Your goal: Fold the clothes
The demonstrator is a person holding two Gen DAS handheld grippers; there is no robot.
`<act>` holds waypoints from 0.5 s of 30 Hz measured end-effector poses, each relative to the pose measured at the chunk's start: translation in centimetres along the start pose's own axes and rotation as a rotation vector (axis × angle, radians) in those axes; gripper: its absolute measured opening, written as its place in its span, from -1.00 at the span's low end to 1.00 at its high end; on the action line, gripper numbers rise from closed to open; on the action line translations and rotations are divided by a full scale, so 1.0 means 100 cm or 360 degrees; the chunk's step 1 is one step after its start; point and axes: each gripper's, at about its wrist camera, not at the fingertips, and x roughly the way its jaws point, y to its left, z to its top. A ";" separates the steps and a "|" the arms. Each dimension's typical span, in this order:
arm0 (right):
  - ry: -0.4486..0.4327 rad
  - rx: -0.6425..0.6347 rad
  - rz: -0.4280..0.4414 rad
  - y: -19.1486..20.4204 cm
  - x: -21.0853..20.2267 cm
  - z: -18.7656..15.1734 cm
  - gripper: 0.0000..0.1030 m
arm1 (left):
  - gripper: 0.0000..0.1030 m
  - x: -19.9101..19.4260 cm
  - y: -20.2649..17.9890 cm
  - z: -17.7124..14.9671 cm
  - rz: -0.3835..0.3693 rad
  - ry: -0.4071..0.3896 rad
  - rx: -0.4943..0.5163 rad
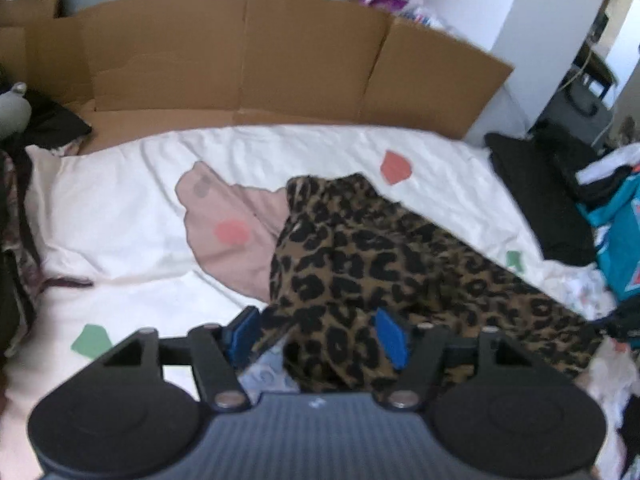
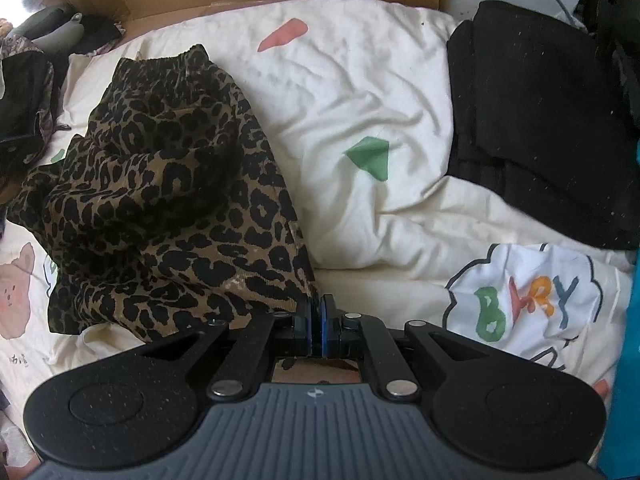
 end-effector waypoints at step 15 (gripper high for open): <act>0.0078 0.0005 0.0013 0.000 0.012 0.009 -0.95 | -0.97 0.008 0.010 -0.023 -0.0036 0.0066 0.0005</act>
